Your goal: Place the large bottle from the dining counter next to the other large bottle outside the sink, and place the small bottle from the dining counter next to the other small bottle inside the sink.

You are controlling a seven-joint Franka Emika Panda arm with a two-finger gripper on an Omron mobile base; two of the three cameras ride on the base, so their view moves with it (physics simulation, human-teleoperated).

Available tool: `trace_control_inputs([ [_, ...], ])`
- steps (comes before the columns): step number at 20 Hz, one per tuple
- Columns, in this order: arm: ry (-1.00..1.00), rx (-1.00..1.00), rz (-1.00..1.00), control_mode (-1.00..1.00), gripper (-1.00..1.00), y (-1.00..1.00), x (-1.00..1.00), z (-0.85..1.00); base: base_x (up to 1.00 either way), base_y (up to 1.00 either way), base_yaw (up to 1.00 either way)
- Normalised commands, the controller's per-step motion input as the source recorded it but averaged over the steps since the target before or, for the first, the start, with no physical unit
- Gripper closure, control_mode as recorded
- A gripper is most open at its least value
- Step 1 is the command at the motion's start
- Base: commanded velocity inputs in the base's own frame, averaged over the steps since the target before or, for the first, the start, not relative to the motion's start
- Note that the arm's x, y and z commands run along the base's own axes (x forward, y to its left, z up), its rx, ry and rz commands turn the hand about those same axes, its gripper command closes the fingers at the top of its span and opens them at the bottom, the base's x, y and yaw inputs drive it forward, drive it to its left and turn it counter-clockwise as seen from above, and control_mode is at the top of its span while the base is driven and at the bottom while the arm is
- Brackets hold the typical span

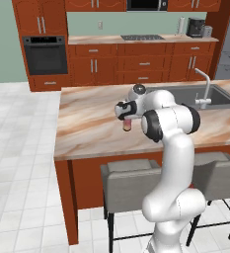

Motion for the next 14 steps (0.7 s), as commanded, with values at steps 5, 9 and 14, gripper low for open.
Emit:
trace_control_inputs([
  [5, -0.07, 0.0, 0.0, -1.0, 1.0, 0.03, -0.24, 0.25, 0.0, 0.0, 0.0],
  [9, -0.05, 0.0, -0.01, -1.0, 1.0, 0.02, -0.33, 0.23, 0.0, 0.0, 0.0],
  [14, -0.03, 0.0, 0.0, -1.0, 1.0, 0.01, -0.23, 0.07, 0.0, 0.0, 0.0],
])
